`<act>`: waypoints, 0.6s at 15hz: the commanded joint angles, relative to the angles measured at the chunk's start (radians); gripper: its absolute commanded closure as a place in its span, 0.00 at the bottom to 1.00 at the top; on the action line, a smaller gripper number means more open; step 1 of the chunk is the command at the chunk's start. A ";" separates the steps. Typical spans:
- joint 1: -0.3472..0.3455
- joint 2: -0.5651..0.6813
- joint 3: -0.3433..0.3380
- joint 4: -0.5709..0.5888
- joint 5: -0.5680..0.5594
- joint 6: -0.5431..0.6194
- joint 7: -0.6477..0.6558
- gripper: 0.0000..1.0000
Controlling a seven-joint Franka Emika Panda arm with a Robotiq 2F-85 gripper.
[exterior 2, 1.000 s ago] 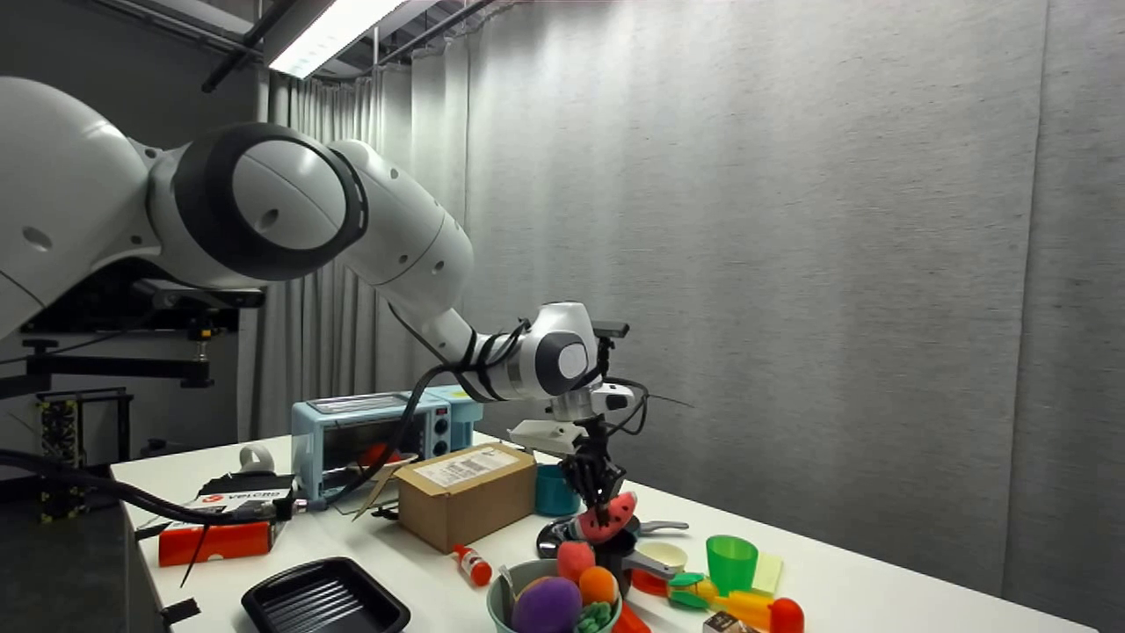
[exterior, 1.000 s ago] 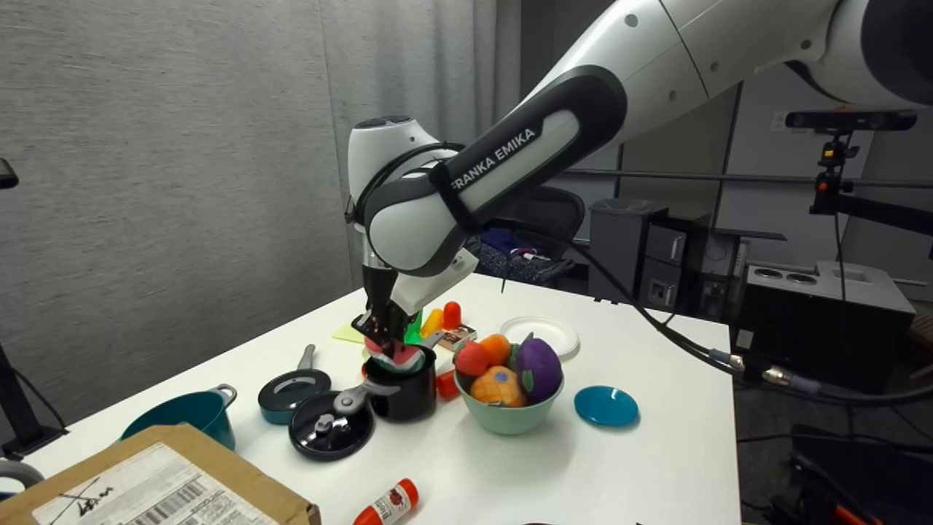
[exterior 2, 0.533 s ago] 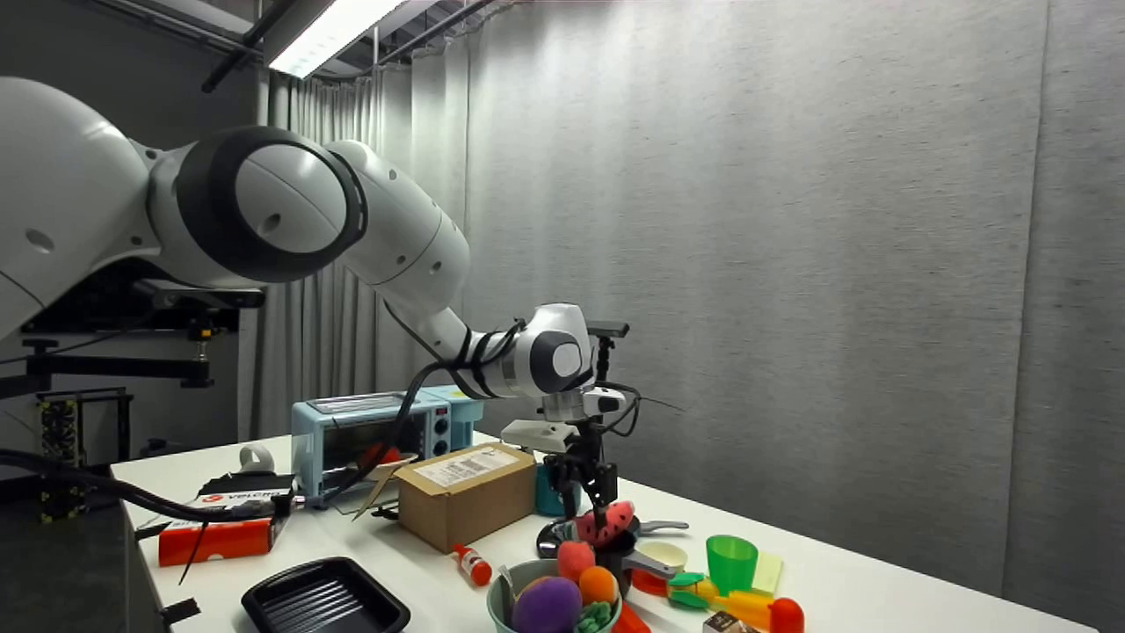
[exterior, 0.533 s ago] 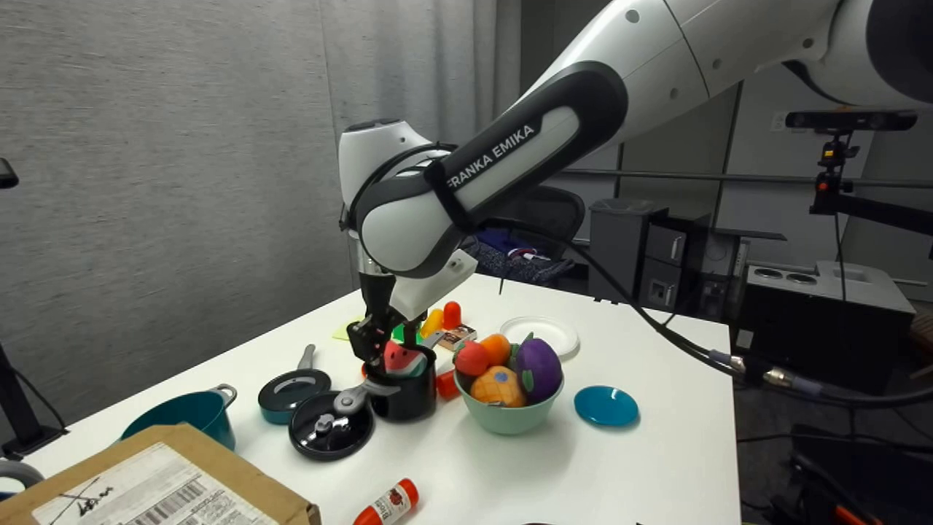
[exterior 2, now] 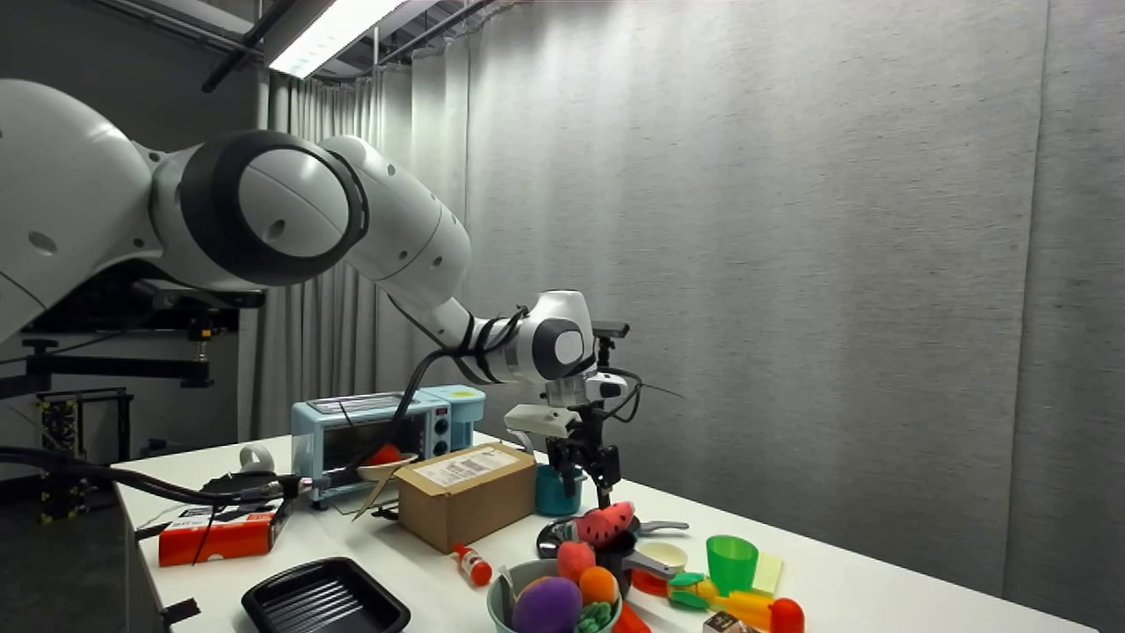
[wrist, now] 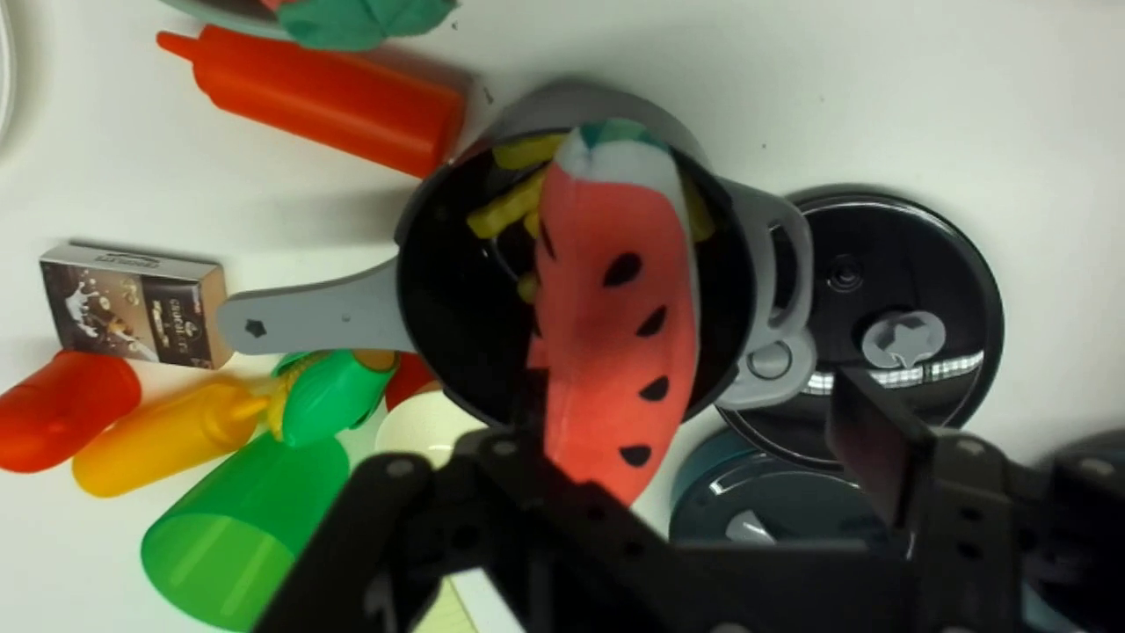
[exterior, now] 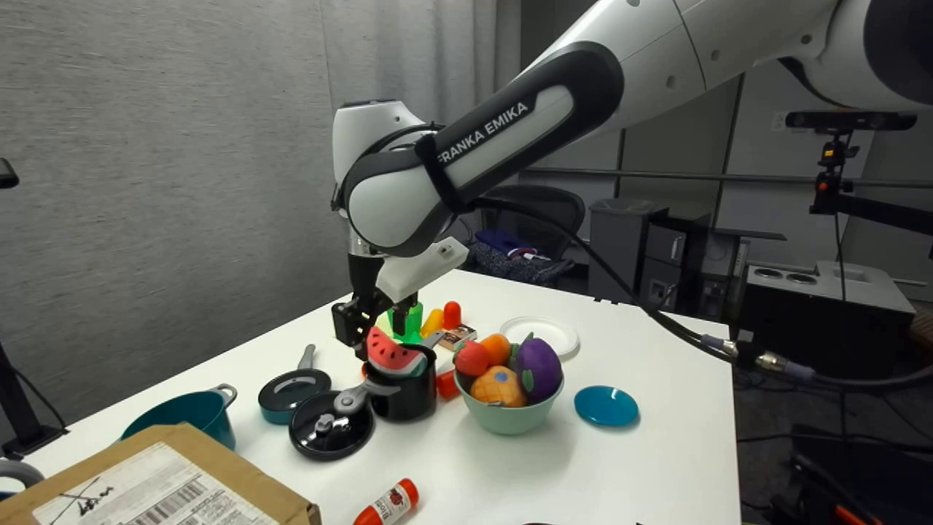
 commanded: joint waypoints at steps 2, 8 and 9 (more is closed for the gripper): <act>-0.048 -0.002 0.008 0.049 0.052 -0.084 -0.019 0.58; -0.090 0.020 0.033 0.056 0.123 -0.051 -0.035 1.00; -0.094 0.026 0.036 0.056 0.134 -0.056 -0.038 1.00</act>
